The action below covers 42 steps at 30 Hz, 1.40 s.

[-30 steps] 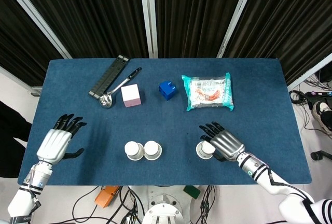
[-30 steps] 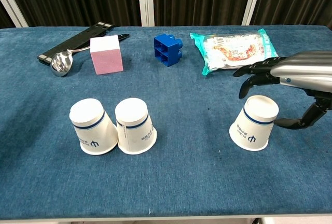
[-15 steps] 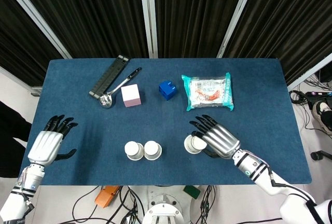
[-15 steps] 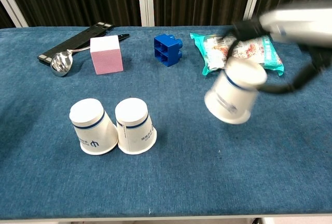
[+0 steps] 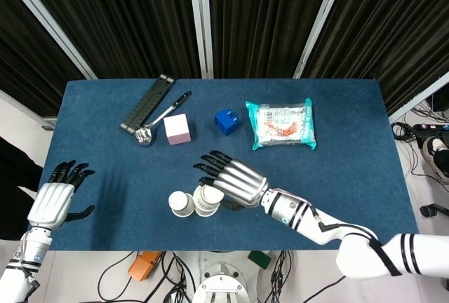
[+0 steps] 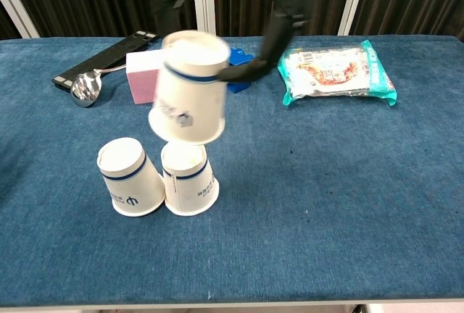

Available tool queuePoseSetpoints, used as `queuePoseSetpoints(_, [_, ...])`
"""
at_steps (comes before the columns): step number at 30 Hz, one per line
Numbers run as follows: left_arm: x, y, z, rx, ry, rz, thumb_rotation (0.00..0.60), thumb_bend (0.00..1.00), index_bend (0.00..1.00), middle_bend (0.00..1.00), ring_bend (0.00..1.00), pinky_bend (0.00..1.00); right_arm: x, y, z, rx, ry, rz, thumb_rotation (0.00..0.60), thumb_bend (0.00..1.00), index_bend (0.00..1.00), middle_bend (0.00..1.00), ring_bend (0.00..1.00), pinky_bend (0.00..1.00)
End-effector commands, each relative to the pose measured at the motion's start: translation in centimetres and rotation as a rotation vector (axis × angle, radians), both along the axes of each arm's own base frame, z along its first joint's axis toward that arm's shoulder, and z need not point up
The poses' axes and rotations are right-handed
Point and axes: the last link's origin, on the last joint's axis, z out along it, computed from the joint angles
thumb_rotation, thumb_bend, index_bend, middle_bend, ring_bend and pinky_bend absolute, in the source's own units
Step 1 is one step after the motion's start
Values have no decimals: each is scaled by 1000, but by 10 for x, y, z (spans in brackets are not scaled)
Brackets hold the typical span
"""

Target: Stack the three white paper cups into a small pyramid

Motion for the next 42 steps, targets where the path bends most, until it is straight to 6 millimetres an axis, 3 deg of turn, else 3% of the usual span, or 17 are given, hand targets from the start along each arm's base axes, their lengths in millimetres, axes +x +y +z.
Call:
queuePoseSetpoints(1, [-3,0,1,6,-1,9,600,209,197,121,49,0,21,0,-18,11,39,32,600,525,441,151,0,113])
queuePoseSetpoints(14, [-12,-3,-1,9,-17,31,600,209,197,121,49,0,44,-1,-50,-4,132,13,600,525,400,151,0,113])
queuePoseSetpoints(24, [-15,-4,-1,13,-24,37,600,210,197,121,49,0,53,0,-59,-7,143,27,600,525,349,151,0,114])
queuePoseSetpoints(33, [-17,-4,-2,12,-27,46,600,209,197,121,49,0,51,2,-60,0,151,23,600,525,217,151,0,114])
queuePoseSetpoints(37, [-17,-4,-1,19,-28,42,600,209,197,121,49,0,51,1,-54,-6,125,12,600,525,151,147,0,114])
queuePoseSetpoints(40, [-18,-4,3,36,-22,41,600,209,197,121,49,0,44,-6,-35,-60,80,-9,600,525,73,130,0,115])
queuePoseSetpoints(42, [-22,-4,8,55,-15,43,600,209,197,121,49,0,27,-14,-15,-142,63,-33,600,525,31,117,0,113])
